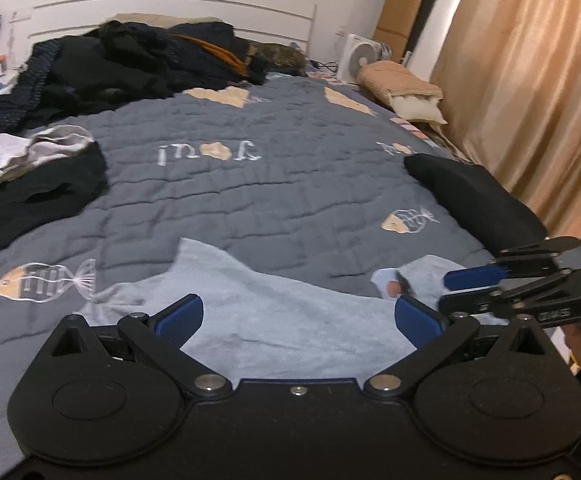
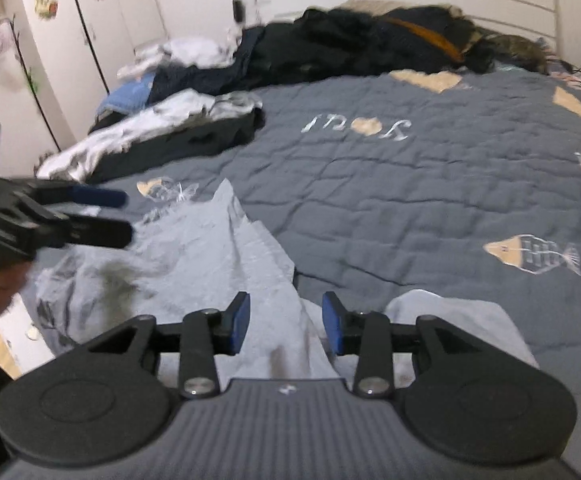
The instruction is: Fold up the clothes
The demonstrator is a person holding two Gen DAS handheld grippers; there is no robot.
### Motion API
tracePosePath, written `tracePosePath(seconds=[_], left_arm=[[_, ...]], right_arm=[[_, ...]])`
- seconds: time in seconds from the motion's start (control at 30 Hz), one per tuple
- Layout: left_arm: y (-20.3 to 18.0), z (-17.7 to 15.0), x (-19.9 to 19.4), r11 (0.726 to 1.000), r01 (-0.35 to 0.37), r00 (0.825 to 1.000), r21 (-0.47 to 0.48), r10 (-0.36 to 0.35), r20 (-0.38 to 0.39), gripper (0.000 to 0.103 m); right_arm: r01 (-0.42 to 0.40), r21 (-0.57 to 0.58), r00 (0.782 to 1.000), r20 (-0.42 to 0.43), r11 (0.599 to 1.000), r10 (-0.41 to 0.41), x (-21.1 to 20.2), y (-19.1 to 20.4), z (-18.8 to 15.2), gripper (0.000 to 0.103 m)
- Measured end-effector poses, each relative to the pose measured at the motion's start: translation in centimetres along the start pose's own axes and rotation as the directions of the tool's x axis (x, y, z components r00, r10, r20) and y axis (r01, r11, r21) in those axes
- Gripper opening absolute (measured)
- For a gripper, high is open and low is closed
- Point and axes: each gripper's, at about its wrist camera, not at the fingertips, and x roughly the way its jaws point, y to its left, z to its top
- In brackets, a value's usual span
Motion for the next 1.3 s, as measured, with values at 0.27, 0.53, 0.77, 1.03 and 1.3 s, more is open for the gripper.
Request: tracePosePath(seconds=[0.27, 0.53, 0.77, 1.03, 1.3], left_arm=[[2.9, 0.6, -1.9, 0.997, -0.017, 0.999, -0.075, 0.021, 0.043, 0.103], [3.2, 0.1, -2.6, 0.999, -0.008, 1.0, -0.04, 0.009, 0.03, 0.103], [3.1, -0.5, -2.5, 1.0, -0.017, 1.0, -0.012, 0.017, 0.001, 0.103], [3.3, -0.7, -2.9, 1.0, -0.007, 1.0, -0.002, 0.007, 0.001, 0.103], [3.2, -0.6, -3.9, 0.999, 0.035, 0.999, -0.006, -0.035, 0.03, 0.103]], right_arm=[[-0.056, -0.015, 0.997, -0.051, 0.998, 0.055, 4.8, 1.4, 2.3, 0.038], [-0.092, -0.043, 0.991, -0.101, 0.995, 0.087, 8.1, 3.3, 3.8, 0.038], [-0.072, -0.018, 0.987, -0.146, 0.997, 0.068, 10.3, 4.2, 3.4, 0.026], [-0.102, 0.023, 0.993, -0.055, 0.995, 0.103, 6.8, 4.0, 3.1, 0.0], [-0.145, -0.001, 0.989, -0.003, 0.989, 0.145, -0.2, 4.4, 1.3, 0.0]])
